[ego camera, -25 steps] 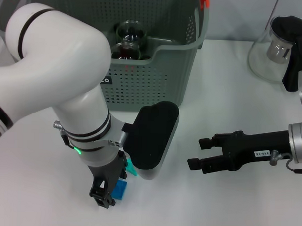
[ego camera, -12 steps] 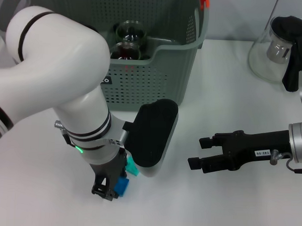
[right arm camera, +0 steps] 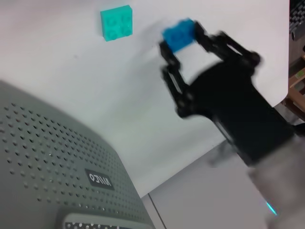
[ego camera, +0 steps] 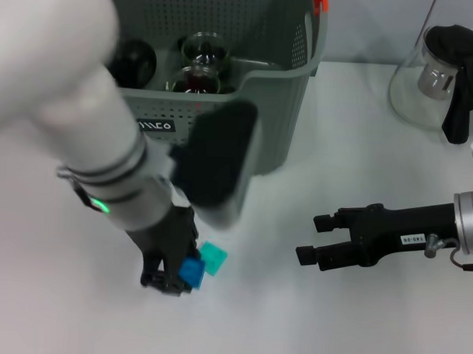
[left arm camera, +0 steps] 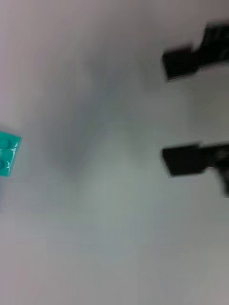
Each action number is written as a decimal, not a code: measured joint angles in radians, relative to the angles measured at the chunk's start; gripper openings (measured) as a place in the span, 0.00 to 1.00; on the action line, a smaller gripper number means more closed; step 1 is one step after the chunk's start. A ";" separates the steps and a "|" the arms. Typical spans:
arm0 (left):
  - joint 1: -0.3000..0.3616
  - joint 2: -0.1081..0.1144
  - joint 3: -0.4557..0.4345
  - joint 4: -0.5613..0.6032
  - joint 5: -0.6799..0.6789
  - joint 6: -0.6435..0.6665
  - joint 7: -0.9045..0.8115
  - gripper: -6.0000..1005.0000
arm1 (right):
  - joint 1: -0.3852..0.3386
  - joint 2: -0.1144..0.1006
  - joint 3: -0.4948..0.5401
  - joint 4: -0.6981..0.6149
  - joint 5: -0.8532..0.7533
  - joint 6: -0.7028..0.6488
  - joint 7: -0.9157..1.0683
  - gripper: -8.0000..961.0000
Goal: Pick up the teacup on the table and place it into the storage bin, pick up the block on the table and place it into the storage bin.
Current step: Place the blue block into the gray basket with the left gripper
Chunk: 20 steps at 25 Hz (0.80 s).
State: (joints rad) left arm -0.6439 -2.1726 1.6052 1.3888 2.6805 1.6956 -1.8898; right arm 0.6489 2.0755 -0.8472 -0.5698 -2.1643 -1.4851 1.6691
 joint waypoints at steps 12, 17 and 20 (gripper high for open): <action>-0.127 0.053 -0.859 0.167 -0.276 0.062 -0.052 0.40 | 0.009 -0.002 -0.005 -0.006 0.001 -0.008 -0.004 0.95; -0.160 0.099 -0.846 -0.042 -0.264 -0.216 -0.120 0.40 | 0.010 0.000 -0.009 -0.007 0.000 -0.015 -0.003 0.95; -0.180 0.117 -0.822 -0.160 -0.251 -0.345 -0.164 0.40 | 0.011 -0.001 -0.013 -0.007 0.000 -0.020 0.001 0.95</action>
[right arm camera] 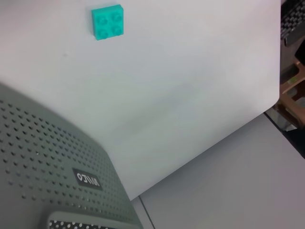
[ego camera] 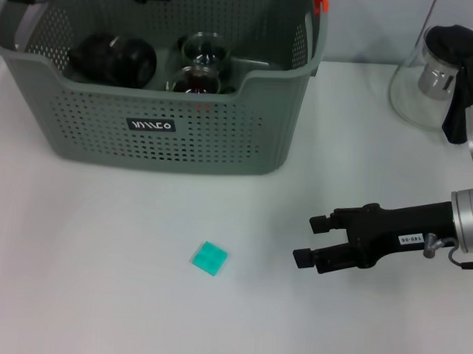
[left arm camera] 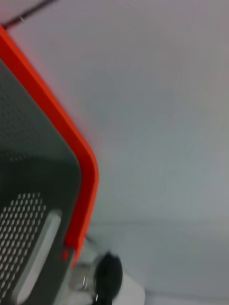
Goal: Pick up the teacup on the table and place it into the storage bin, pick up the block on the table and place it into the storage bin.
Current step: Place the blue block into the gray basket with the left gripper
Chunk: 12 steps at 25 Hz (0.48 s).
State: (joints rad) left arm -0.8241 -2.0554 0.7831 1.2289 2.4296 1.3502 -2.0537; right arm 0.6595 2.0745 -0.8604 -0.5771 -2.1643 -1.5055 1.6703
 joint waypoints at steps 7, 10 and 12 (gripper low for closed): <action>-0.024 0.018 0.009 -0.095 0.007 -0.107 -0.058 0.44 | 0.000 -0.001 -0.005 -0.002 0.000 -0.008 0.002 0.95; -0.015 0.018 0.010 -0.088 0.008 -0.123 -0.063 0.53 | 0.000 -0.002 -0.005 -0.003 0.000 -0.010 -0.002 0.95; 0.001 0.017 0.005 -0.071 -0.002 -0.122 -0.063 0.58 | 0.001 -0.003 -0.006 -0.003 0.000 -0.013 -0.005 0.95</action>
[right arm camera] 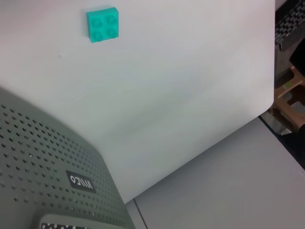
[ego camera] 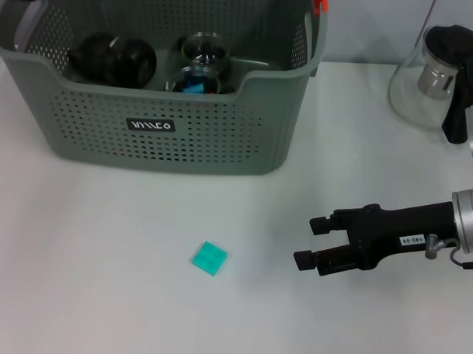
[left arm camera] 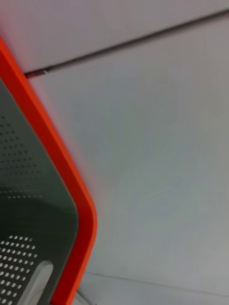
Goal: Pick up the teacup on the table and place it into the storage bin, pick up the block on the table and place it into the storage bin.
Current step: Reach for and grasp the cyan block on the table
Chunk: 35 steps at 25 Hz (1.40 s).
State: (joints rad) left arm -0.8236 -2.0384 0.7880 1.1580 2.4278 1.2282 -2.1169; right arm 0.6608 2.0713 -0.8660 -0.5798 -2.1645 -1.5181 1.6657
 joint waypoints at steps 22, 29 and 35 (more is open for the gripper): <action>0.479 -0.122 -0.070 0.016 -0.565 0.679 0.669 0.94 | 0.185 -0.003 -0.248 -0.095 -0.020 -0.018 0.220 0.95; 0.493 -0.124 -0.107 -0.002 -0.401 0.678 0.678 0.94 | 0.312 0.028 -0.383 -0.100 -0.130 0.064 0.366 0.95; 0.506 -0.125 -0.125 -0.005 -0.337 0.678 0.686 0.94 | 0.393 0.037 -0.541 -0.096 -0.125 0.114 0.471 0.95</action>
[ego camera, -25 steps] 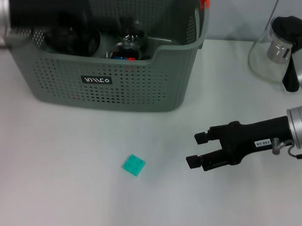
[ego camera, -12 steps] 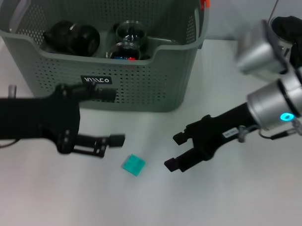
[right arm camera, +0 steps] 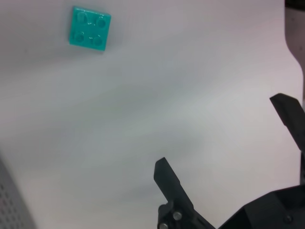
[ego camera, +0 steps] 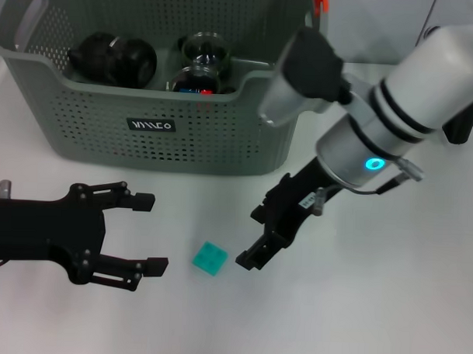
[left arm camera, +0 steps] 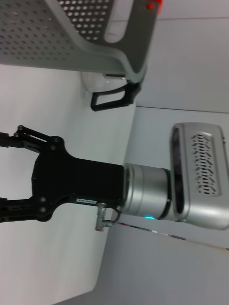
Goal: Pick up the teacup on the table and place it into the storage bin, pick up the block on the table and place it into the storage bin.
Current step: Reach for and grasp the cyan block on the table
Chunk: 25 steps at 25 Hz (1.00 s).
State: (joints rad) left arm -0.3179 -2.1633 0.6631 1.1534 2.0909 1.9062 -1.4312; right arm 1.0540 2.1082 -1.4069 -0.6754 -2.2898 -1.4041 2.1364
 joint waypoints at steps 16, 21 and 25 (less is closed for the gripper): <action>0.003 -0.001 -0.030 -0.006 0.006 -0.003 0.004 0.94 | 0.046 0.010 -0.417 0.002 0.170 0.280 0.229 0.95; -0.007 -0.001 -0.029 -0.016 0.005 -0.010 0.005 0.94 | 0.046 0.014 -0.501 0.002 0.207 0.354 0.297 0.95; -0.016 0.000 -0.029 -0.034 0.006 -0.018 0.005 0.94 | 0.046 0.016 -0.539 0.013 0.249 0.386 0.307 0.95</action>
State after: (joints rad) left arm -0.3335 -2.1634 0.6345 1.1197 2.0966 1.8880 -1.4266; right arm 1.0997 2.1241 -1.9456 -0.6626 -2.0409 -1.0181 2.4435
